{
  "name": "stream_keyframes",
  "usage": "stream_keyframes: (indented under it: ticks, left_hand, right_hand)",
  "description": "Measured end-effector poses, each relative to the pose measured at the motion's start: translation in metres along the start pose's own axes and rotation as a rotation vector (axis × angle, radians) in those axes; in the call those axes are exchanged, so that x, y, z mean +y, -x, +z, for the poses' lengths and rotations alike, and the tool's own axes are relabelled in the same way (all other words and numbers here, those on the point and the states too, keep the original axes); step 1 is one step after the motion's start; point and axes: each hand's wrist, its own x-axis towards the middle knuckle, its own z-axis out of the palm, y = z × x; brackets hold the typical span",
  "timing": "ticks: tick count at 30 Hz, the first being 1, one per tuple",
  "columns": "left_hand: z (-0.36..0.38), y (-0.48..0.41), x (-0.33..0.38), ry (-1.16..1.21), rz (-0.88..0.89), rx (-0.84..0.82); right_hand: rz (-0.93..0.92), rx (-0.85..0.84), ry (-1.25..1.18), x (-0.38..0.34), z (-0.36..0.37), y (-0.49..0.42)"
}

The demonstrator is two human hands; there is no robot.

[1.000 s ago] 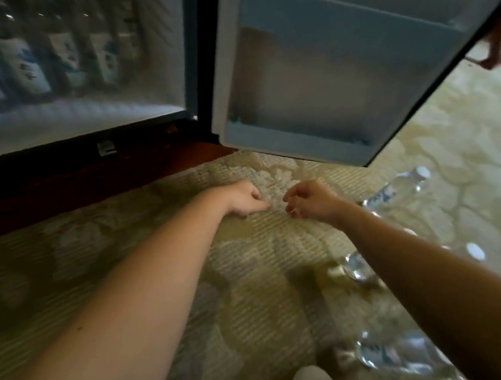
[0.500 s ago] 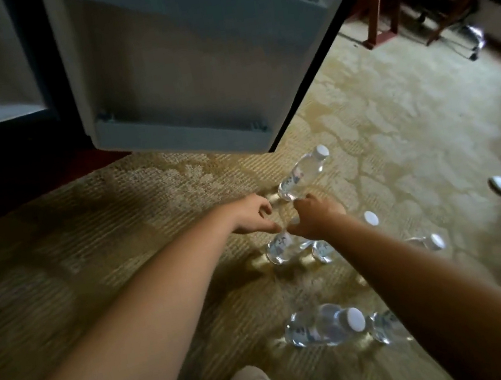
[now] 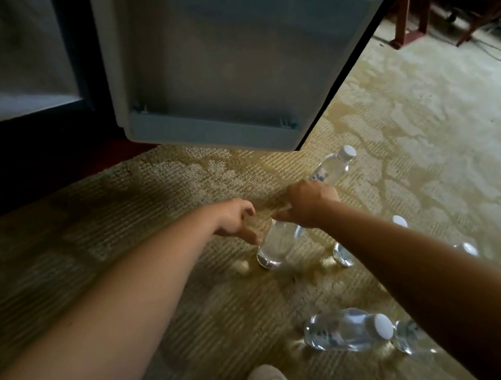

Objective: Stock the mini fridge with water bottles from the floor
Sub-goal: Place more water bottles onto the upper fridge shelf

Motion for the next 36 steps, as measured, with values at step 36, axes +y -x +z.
stream_keyframes:
  ticks: [36]
  left_hand:
    - [-0.106, 0.211, -0.191, 0.497, -0.216, 1.05]
  right_hand:
    - [-0.569, 0.21, -0.911, -0.271, -0.238, -0.042]
